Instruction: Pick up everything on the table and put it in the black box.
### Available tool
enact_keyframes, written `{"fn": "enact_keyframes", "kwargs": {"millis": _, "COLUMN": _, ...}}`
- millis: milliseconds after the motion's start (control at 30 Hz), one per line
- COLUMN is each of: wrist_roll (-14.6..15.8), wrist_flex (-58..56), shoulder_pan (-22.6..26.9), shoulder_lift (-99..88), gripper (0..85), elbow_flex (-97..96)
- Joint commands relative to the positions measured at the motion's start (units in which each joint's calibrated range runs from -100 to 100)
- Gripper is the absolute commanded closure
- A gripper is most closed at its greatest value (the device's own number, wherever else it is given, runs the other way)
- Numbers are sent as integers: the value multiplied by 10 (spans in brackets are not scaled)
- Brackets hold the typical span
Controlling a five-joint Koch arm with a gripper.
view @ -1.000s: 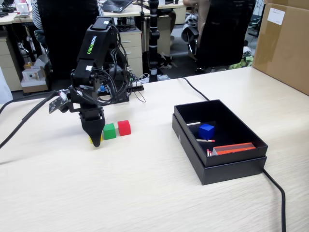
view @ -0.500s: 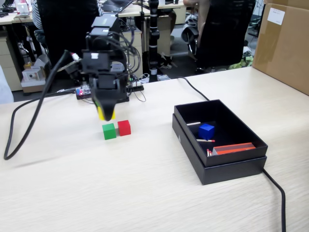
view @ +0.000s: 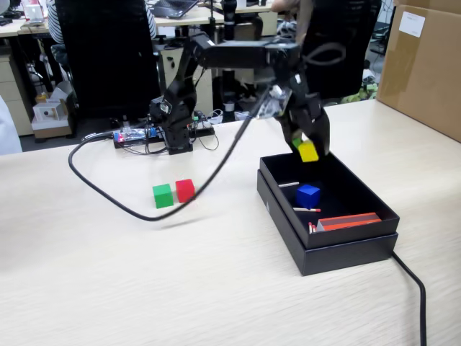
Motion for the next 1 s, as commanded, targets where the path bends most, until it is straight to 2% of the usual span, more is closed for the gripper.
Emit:
{"fn": "enact_keyframes", "kwargs": {"millis": 0, "wrist_roll": 5, "wrist_flex": -26, "shoulder_pan": 10, "shoulder_lift": 39, "gripper": 842, "elbow_flex": 111}}
{"fn": "enact_keyframes", "kwargs": {"millis": 267, "wrist_roll": 13, "wrist_flex": -36, "shoulder_pan": 8, "shoulder_lift": 163, "gripper": 821, "elbow_flex": 154}}
{"fn": "enact_keyframes", "kwargs": {"millis": 400, "wrist_roll": 15, "wrist_flex": -50, "shoulder_pan": 3, "shoulder_lift": 176, "gripper": 702, "elbow_flex": 137}}
{"fn": "enact_keyframes", "kwargs": {"millis": 467, "wrist_roll": 15, "wrist_flex": -55, "shoulder_pan": -1, "shoulder_lift": 176, "gripper": 614, "elbow_flex": 132}}
{"fn": "enact_keyframes", "kwargs": {"millis": 533, "wrist_roll": 15, "wrist_flex": -60, "shoulder_pan": -6, "shoulder_lift": 162, "gripper": 576, "elbow_flex": 132}}
{"fn": "enact_keyframes", "kwargs": {"millis": 667, "wrist_roll": 13, "wrist_flex": -60, "shoulder_pan": -15, "shoulder_lift": 37, "gripper": 571, "elbow_flex": 105}}
{"fn": "enact_keyframes", "kwargs": {"millis": 767, "wrist_roll": 6, "wrist_flex": -60, "shoulder_pan": -29, "shoulder_lift": -127, "gripper": 483, "elbow_flex": 35}}
{"fn": "enact_keyframes", "kwargs": {"millis": 967, "wrist_roll": -12, "wrist_flex": -60, "shoulder_pan": -98, "shoulder_lift": -454, "gripper": 424, "elbow_flex": -159}}
